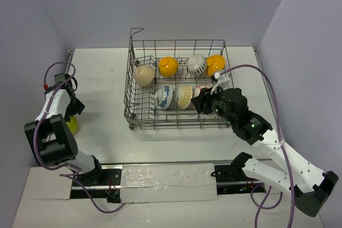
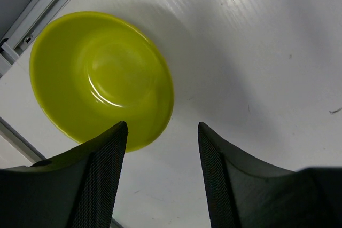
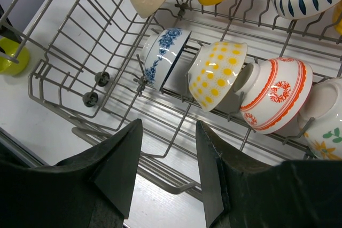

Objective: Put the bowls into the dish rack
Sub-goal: Pick up the bowl from the corner of the board.

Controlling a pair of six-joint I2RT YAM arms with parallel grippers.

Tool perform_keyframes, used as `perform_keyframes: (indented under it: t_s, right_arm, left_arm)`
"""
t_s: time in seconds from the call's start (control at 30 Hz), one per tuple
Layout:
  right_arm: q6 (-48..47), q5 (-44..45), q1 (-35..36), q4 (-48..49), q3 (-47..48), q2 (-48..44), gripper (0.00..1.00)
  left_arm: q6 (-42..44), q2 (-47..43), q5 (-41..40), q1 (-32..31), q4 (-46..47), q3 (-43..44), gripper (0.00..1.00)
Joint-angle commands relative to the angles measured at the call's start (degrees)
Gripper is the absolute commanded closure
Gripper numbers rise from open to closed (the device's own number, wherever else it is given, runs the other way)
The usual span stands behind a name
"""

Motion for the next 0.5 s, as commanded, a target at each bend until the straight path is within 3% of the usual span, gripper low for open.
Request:
perform_keyframes:
  t_s: [0.0,0.33,0.47]
  right_arm:
    - [0.3,0.2,-0.2,2.1,-0.7,-0.9,0.48]
    - [0.2,0.5,-0.2,2.2,-0.7,-0.6,0.48]
    - [0.0,0.7,-0.2,2.3,-0.8,-0.5,0.48]
  left_arm:
    - [-0.7,1.6,0.4,1.1,2.8,0.0,0.40]
    - [-1.2,8.0,2.5,1.8,5.2,0.1,0.43]
    - [-0.6,9.8,2.1,1.8,6.6,-1.1,0.51]
